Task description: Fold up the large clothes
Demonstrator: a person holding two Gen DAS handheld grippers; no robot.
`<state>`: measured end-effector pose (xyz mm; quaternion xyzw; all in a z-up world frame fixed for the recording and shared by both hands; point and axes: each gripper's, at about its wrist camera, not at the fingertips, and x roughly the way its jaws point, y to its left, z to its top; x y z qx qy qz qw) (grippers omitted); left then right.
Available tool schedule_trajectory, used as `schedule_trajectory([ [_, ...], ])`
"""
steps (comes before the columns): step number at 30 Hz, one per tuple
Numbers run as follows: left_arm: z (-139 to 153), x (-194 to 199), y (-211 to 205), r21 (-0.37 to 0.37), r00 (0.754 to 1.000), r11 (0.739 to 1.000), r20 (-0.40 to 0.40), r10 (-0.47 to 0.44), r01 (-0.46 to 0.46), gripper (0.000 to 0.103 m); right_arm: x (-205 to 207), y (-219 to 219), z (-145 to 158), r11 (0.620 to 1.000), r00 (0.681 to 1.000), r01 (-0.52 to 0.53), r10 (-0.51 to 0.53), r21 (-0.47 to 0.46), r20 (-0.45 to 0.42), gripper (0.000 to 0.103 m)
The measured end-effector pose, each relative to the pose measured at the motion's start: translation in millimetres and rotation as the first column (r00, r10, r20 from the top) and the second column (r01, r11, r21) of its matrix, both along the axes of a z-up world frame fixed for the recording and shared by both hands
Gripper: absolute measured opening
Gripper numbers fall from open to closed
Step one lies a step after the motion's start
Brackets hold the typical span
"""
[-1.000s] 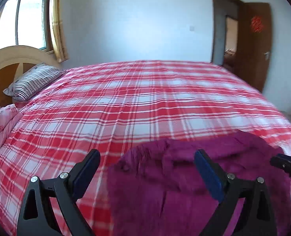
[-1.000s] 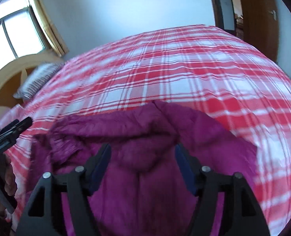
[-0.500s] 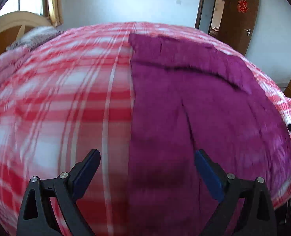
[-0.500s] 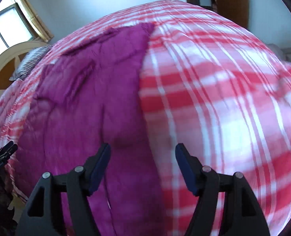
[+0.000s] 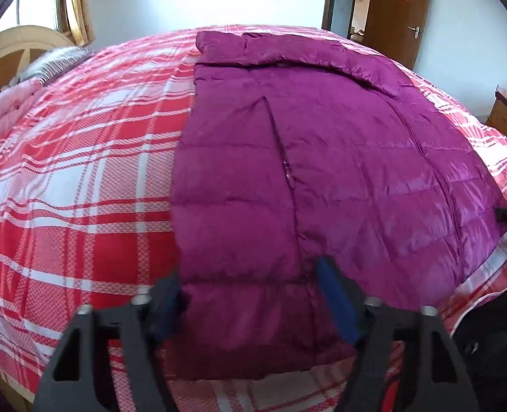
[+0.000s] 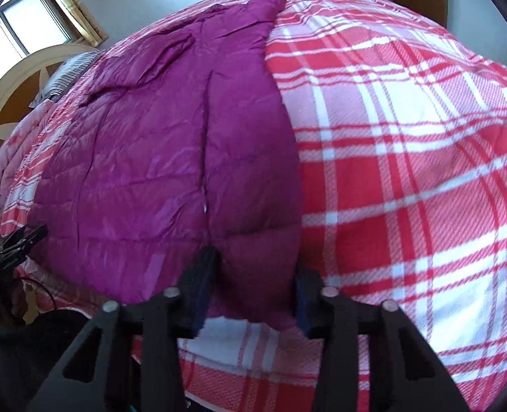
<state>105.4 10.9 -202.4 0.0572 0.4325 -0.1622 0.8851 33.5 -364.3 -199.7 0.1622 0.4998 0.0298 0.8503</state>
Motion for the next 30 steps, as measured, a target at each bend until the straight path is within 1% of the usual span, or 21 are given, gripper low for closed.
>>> schedule_trajectory([
  [1, 2.1, 1.7, 3.2, -0.014, 1.000, 1.000, -0.004, 0.004, -0.004, 0.030, -1.0, -1.8, -2.3, 1.000, 1.000, -0.001, 0.001, 0.016, 0.009, 0.022],
  [2, 5.9, 2.7, 7.0, -0.048, 1.000, 0.999, -0.015, -0.007, 0.007, 0.016, -0.2, -4.7, -3.4, 0.999, 1.000, -0.005, 0.004, 0.050, 0.020, 0.019],
  [3, 10.9, 3.9, 10.5, -0.100, 0.999, 0.995, -0.034, -0.031, 0.028, 0.007, -0.1, -6.1, -2.2, 0.997, 0.999, -0.013, 0.010, 0.070, 0.032, 0.014],
  [4, 19.6, 1.8, 15.0, -0.131, 0.999, 0.991, -0.024, -0.031, 0.027, 0.006, -1.8, -6.7, 0.3, 0.996, 0.999, -0.024, 0.020, 0.082, 0.044, 0.013],
  [7, 63.2, -15.1, 24.0, -0.174, 0.994, 0.983, 0.101, -0.046, 0.064, 0.006, -11.0, -7.1, 26.2, 0.988, 0.989, -0.071, 0.053, 0.135, 0.137, 0.011],
  [9, 88.8, -26.2, 28.8, -0.187, 0.984, 0.978, 0.168, -0.056, 0.088, 0.005, -18.7, -10.2, 48.3, 0.983, 0.978, -0.089, 0.057, 0.158, 0.199, 0.011],
  [13, 128.2, -43.2, 36.1, -0.197, 0.966, 0.971, 0.247, -0.081, 0.132, 0.005, -42.3, -18.0, 87.5, 0.977, 0.950, -0.119, 0.060, 0.177, 0.307, 0.011],
  [15, 141.5, -53.8, 39.1, -0.197, 0.961, 0.968, 0.257, -0.103, 0.156, 0.005, -54.7, -26.2, 103.2, 0.975, 0.937, -0.126, 0.055, 0.185, 0.346, 0.011],
  [17, 157.6, -61.9, 42.4, -0.217, 0.955, 0.960, 0.271, -0.117, 0.179, 0.005, -60.3, -30.1, 117.4, 0.969, 0.926, -0.126, 0.039, 0.211, 0.375, 0.011],
  [20, 188.0, -82.8, 50.5, -0.276, 0.947, 0.934, 0.286, -0.145, 0.227, 0.005, -81.2, -38.4, 146.5, 0.962, 0.902, -0.133, 0.017, 0.239, 0.432, 0.011],
  [22, 208.6, -97.7, 51.7, -0.267, 0.935, 0.932, 0.320, -0.153, 0.244, 0.005, -89.2, -34.4, 170.4, 0.964, 0.878, -0.134, 0.007, 0.230, 0.479, 0.011],
  [24, 217.9, -98.1, 49.3, -0.251, 0.931, 0.937, 0.330, -0.155, 0.244, 0.005, -99.7, -37.4, 189.3, 0.966, 0.851, -0.135, -0.002, 0.222, 0.525, 0.011],
  [26, 218.6, -86.5, 48.5, -0.255, 0.937, 0.936, 0.310, -0.161, 0.245, 0.006, -98.7, -38.9, 198.2, 0.965, 0.833, -0.137, -0.010, 0.223, 0.553, 0.011],
  [27, 214.5, -74.7, 46.8, -0.248, 0.941, 0.937, 0.293, -0.171, 0.248, 0.006, -93.1, -39.8, 199.6, 0.967, 0.829, -0.135, -0.011, 0.218, 0.559, 0.011],
  [29, 205.1, -47.8, 41.3, -0.228, 0.952, 0.947, 0.257, -0.167, 0.228, 0.006, -73.0, -43.9, 195.9, 0.966, 0.837, -0.120, -0.025, 0.228, 0.546, 0.011],
  [30, 200.3, -33.1, 37.4, -0.223, 0.955, 0.948, 0.239, -0.173, 0.228, 0.006, -59.8, -45.6, 192.8, 0.965, 0.842, -0.115, -0.030, 0.234, 0.539, 0.011],
])
